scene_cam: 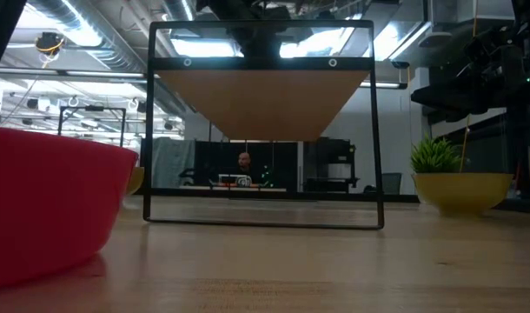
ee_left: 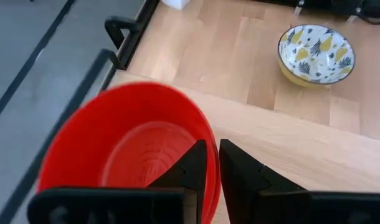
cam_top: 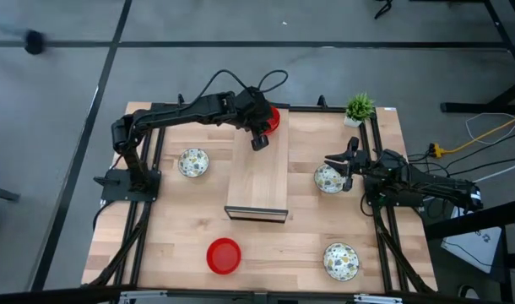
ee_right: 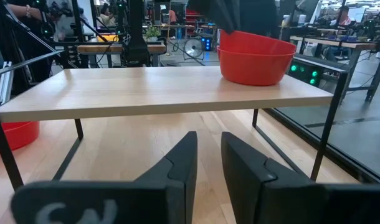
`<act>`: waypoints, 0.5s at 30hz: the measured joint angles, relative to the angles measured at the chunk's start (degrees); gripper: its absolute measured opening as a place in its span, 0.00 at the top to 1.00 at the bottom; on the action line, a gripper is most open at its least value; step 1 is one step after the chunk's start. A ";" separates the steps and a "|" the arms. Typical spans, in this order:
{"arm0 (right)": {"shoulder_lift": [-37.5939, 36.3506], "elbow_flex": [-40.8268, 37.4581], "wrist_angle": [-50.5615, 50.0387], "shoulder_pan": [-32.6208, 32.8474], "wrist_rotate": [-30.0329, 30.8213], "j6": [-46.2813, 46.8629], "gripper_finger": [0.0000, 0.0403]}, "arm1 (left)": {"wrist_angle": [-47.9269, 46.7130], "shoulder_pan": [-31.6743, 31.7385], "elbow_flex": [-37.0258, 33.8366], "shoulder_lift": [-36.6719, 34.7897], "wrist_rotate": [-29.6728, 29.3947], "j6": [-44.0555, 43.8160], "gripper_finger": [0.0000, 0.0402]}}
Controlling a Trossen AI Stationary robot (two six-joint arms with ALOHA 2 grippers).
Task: Pick & Place Mini bowls
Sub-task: Stack the top red bowl on top of the red bowl on the shelf
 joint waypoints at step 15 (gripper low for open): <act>0.00 0.00 0.00 0.00 0.01 0.01 0.81 | -3.38 -2.32 4.78 -0.48 -2.58 1.34 0.99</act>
